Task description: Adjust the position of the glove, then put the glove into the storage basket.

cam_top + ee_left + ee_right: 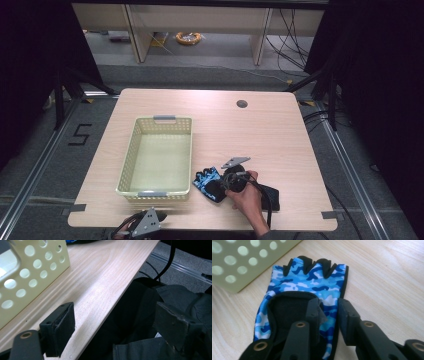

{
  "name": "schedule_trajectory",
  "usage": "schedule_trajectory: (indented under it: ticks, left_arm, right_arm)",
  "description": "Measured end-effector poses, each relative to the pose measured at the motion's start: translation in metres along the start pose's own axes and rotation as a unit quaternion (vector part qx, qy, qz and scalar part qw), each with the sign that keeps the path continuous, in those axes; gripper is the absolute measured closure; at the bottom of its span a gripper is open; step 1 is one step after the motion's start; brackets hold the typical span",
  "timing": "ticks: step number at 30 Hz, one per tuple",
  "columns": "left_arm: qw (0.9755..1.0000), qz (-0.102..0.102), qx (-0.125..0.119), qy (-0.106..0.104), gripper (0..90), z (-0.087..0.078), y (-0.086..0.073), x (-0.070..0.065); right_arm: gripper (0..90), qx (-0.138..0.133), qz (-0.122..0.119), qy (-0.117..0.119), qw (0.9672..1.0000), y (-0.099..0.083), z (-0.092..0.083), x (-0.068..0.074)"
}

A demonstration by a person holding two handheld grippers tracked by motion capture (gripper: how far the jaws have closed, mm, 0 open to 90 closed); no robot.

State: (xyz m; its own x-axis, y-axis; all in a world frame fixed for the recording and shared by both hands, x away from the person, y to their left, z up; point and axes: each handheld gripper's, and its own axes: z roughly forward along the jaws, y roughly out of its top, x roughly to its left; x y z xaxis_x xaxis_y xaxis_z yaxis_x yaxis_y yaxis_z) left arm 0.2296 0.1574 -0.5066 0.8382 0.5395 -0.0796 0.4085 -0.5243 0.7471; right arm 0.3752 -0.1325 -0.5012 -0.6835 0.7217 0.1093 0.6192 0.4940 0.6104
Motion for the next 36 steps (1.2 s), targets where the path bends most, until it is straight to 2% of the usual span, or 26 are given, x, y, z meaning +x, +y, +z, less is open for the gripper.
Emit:
schedule_trajectory:
  ticks: [5, 7, 8, 10, 11, 12, 13, 14, 15, 16, 17, 18, 19, 20, 21, 22, 23, 25, 26, 27, 28, 30, 32, 33, 34, 36]
  left_arm:
    - [1.0, -0.001, 0.0, -0.001, 16.9, 0.0, -0.001, -0.001]
    - [1.0, 0.003, 0.004, 0.0, 17.0, -0.001, -0.001, 0.0]
    - [1.0, 0.007, 0.004, 0.002, 17.0, -0.002, -0.001, 0.0]
    - [1.0, -0.005, -0.008, 0.003, 16.9, -0.002, -0.001, 0.0]
    - [1.0, 0.004, 0.001, 0.004, 17.0, -0.003, -0.001, 0.001]
    - [1.0, -0.003, -0.005, 0.003, 17.0, -0.002, -0.001, 0.0]
    - [1.0, -0.003, -0.005, 0.003, 17.0, -0.002, -0.001, 0.0]
    - [0.9999, 0.005, -0.009, -0.001, 17.0, -0.002, -0.001, 0.0]
    - [0.9999, 0.016, -0.005, -0.001, 17.0, -0.002, -0.001, 0.001]
    - [1.0, 0.003, -0.005, 0.0, 17.0, -0.002, -0.001, -0.001]
    - [1.0, 0.004, -0.005, 0.001, 17.0, -0.002, -0.001, 0.0]
    - [1.0, 0.003, -0.004, 0.001, 17.0, -0.002, -0.001, 0.0]
    - [0.9999, 0.016, -0.005, 0.002, 17.0, -0.003, -0.001, 0.001]
    - [0.9999, 0.002, -0.011, 0.003, 17.0, -0.002, -0.002, -0.001]
    - [0.9999, 0.013, -0.007, 0.005, 17.0, -0.003, -0.001, 0.001]
    - [0.9999, 0.007, -0.001, 0.01, 17.1, -0.003, -0.001, 0.001]
    - [1.0, 0.003, -0.001, 0.007, 17.0, -0.002, -0.002, 0.002]
    - [0.9999, -0.01, -0.007, 0.006, 17.1, 0.0, -0.002, 0.001]
    - [0.9999, -0.012, -0.007, 0.003, 17.2, 0.001, -0.002, 0.001]
    - [1.0, 0.007, -0.004, 0.004, 17.2, 0.0, -0.001, 0.003]
    - [1.0, -0.002, -0.001, 0.006, 17.2, 0.0, 0.0, 0.002]
    - [0.9998, -0.012, -0.013, 0.003, 18.0, 0.002, 0.0, -0.001]
    - [1.0, -0.003, -0.002, 0.003, 18.1, 0.003, 0.0, 0.0]
    - [0.9999, -0.013, -0.009, 0.001, 18.2, 0.006, 0.0, -0.002]
    - [0.9999, -0.013, -0.006, -0.003, 18.2, 0.007, 0.002, -0.003]
    - [1.0, 0.002, 0.0, -0.003, 18.3, 0.009, 0.005, -0.006]
  right_arm:
    - [82.5, -0.003, -0.012, 0.005, 0.9999, 0.0, 0.001, -0.001]
    - [83.7, -0.001, -0.017, 0.007, 0.9998, 0.001, 0.0, 0.0]
    - [84.0, -0.013, -0.038, 0.003, 0.9992, 0.001, 0.003, -0.001]
    - [84.3, -0.001, -0.046, 0.007, 0.9989, 0.003, 0.001, 0.0]
    - [84.5, -0.012, -0.053, 0.007, 0.9985, 0.003, 0.002, -0.001]
    - [84.6, -0.007, -0.048, 0.01, 0.9988, 0.004, -0.001, 0.0]
    - [84.7, -0.017, -0.056, 0.011, 0.9982, 0.004, -0.002, -0.001]
    - [84.9, -0.02, -0.055, 0.01, 0.9983, 0.005, -0.005, -0.001]
    - [85.0, -0.024, -0.067, 0.011, 0.9974, 0.008, -0.01, -0.002]
    - [85.1, -0.039, -0.082, 0.017, 0.9957, 0.009, -0.014, -0.003]
    - [85.1, -0.04, -0.086, 0.018, 0.9953, 0.011, -0.021, -0.003]
    - [85.1, -0.043, -0.074, 0.015, 0.9963, 0.012, -0.029, 0.0]
    - [85.1, -0.04, -0.077, 0.017, 0.9961, 0.013, -0.037, -0.001]
    - [85.2, -0.052, -0.075, 0.016, 0.9957, 0.013, -0.045, -0.001]
    - [85.2, -0.061, -0.075, 0.023, 0.9951, 0.012, -0.053, -0.002]
    - [85.2, -0.058, -0.082, 0.032, 0.9944, 0.011, -0.063, -0.005]
    - [85.2, -0.064, -0.08, 0.029, 0.9943, 0.009, -0.072, -0.006]
    - [85.2, -0.081, -0.093, 0.045, 0.9913, 0.004, -0.088, -0.013]
    - [85.2, -0.083, -0.091, 0.047, 0.9913, 0.0, -0.096, -0.016]
    - [85.2, -0.079, -0.091, 0.048, 0.9915, -0.004, -0.103, -0.019]
    - [85.2, -0.076, -0.094, 0.05, 0.9914, -0.007, -0.109, -0.023]
    - [85.2, -0.068, -0.097, 0.055, 0.9915, -0.016, -0.121, -0.03]
    - [85.2, -0.063, -0.096, 0.06, 0.9916, -0.025, -0.13, -0.039]
    - [85.2, -0.06, -0.097, 0.063, 0.9915, -0.029, -0.133, -0.044]
    - [85.1, -0.06, -0.093, 0.065, 0.9917, -0.034, -0.136, -0.049]
    - [85.2, -0.054, -0.1, 0.071, 0.991, -0.041, -0.141, -0.057]
